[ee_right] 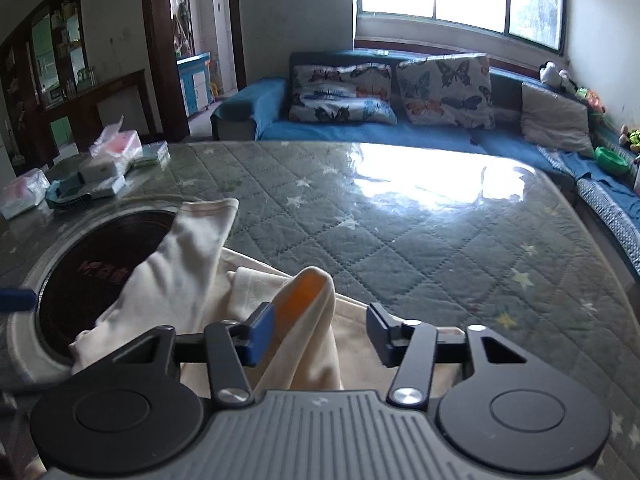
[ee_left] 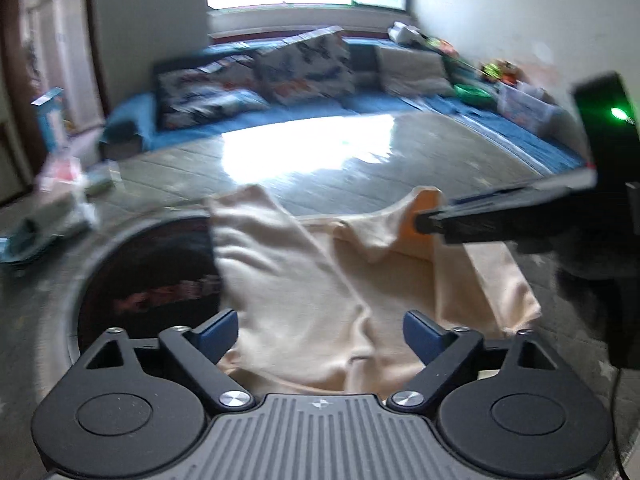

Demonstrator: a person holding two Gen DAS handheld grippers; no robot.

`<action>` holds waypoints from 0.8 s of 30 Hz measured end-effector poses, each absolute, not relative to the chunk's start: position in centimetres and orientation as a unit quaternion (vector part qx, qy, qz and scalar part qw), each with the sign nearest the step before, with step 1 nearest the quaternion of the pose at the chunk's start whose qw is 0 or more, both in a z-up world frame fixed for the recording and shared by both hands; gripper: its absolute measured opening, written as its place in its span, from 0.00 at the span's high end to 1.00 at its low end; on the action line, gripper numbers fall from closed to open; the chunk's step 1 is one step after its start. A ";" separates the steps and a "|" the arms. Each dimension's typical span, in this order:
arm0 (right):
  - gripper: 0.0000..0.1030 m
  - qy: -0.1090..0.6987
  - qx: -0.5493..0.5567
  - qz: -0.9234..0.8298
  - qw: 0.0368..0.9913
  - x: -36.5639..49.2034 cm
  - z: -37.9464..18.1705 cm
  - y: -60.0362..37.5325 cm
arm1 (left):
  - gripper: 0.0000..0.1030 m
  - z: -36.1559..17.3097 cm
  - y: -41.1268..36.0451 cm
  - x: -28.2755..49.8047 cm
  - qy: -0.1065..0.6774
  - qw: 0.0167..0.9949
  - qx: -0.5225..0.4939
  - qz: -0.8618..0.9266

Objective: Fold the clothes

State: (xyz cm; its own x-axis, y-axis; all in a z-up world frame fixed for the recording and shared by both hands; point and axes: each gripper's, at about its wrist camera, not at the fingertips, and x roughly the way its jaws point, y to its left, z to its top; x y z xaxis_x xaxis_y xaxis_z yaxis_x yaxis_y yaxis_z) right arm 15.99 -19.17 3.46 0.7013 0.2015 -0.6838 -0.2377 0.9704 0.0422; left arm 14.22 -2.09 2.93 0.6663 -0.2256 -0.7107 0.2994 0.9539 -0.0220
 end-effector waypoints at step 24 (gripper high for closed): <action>0.97 0.303 -0.007 -0.005 0.953 6.1 4.8 -28.3 | 0.99 2.5 3.1 9.3 0.359 0.927 0.030 -0.107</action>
State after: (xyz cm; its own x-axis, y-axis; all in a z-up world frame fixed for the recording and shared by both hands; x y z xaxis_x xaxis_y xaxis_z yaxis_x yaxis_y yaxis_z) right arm 6.10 -28.35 4.84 0.8158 -0.0139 -0.5782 0.0051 0.9998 -0.0168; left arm 9.31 3.15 2.45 0.7195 -0.1768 -0.6716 0.2205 0.9752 -0.0205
